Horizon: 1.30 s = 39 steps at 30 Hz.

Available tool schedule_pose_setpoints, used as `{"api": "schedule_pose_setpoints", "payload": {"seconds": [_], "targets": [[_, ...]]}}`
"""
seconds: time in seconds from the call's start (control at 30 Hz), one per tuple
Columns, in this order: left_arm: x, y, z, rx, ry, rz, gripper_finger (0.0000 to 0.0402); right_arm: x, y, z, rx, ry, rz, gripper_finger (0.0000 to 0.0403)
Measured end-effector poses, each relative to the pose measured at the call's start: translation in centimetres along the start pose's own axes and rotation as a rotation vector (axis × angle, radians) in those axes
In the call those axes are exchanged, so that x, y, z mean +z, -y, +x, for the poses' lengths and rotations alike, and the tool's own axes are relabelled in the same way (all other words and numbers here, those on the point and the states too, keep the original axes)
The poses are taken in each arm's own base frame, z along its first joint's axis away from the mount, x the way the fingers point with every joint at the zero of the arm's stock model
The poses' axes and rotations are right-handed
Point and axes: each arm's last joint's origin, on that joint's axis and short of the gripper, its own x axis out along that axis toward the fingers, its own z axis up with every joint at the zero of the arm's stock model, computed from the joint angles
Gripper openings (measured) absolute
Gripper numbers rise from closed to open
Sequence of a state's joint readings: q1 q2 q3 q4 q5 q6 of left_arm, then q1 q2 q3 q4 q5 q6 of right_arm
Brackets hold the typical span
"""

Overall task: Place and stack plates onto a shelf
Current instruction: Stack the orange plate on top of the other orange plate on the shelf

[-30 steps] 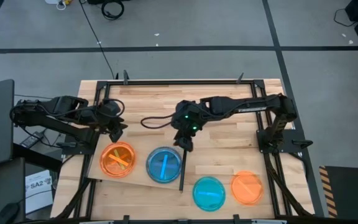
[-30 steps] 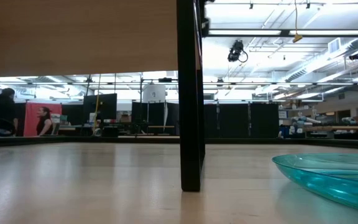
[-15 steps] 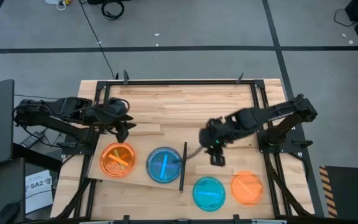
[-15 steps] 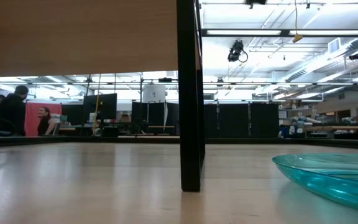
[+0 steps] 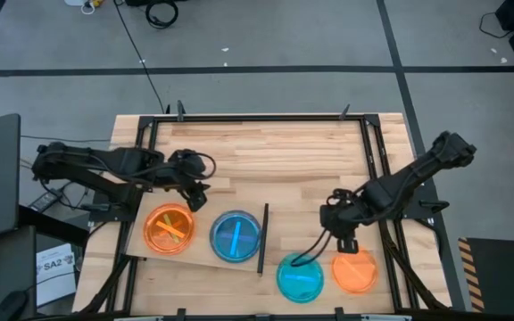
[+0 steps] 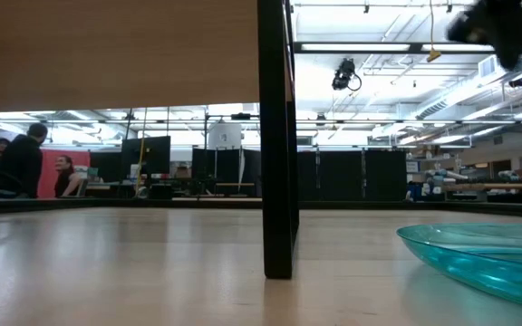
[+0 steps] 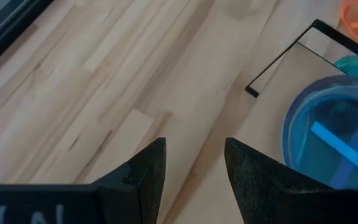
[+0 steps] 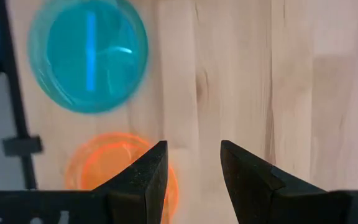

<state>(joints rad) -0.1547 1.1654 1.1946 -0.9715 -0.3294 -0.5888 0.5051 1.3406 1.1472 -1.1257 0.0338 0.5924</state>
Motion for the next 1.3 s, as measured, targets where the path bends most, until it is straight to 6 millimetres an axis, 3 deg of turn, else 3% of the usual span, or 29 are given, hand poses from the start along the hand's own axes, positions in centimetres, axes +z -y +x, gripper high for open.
{"api": "schedule_pose_setpoints", "payload": {"seconds": [0.27,0.57,0.97,1.3], "targets": [[0.4,1.0,1.7,-0.002,-0.004,0.003,0.0172,-2.8,1.2,4.2,0.077,-0.074,0.057,0.0155],[0.5,1.1,1.7,-0.010,-0.005,0.001,0.0172,-4.6,1.7,8.3,0.199,-0.139,0.055,0.0155],[0.5,1.1,1.7,-0.012,-0.003,-0.002,0.0172,-5.9,2.5,10.0,0.187,-0.174,0.056,0.0155],[0.5,1.1,1.7,-0.012,-0.003,-0.002,0.0172,-6.4,2.3,11.5,0.282,-0.122,0.030,0.0155]]}}
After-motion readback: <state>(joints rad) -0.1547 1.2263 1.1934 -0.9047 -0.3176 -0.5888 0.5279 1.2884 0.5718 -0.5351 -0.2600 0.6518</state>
